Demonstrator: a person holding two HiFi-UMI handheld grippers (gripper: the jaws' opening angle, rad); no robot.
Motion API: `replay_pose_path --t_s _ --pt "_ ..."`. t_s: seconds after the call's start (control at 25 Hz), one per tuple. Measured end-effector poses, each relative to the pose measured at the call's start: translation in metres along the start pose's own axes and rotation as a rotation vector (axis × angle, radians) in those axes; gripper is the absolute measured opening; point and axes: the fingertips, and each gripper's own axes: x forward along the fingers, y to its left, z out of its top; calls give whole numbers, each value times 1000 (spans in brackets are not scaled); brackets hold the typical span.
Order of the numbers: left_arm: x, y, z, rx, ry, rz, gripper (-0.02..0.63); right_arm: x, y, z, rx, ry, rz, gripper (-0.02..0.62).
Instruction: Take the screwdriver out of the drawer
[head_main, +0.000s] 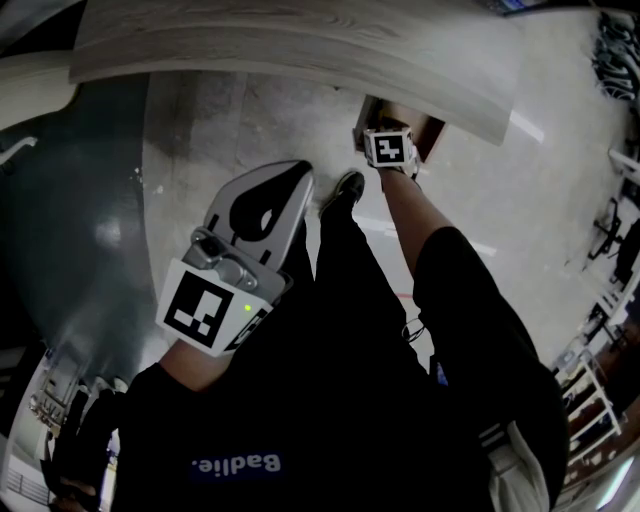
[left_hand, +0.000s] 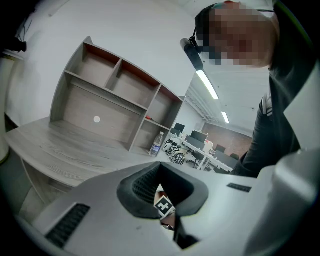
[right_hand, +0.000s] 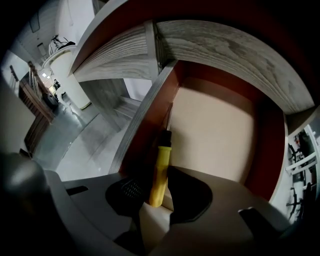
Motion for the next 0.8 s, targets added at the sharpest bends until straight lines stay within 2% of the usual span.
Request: replay_pose_path --t_s 0.16,0.56,0.8 --pt "-1 2 0 0 -1 -3 -2 1 0 0 20 1 1 112" --pt "-4 -9 17 14 -43 -41 -2 -34 -22 0 -48 17 -48 100" --pt "-11 -26 35 37 -90 -72 -2 -69 -20 -11 -59 40 -46 99"
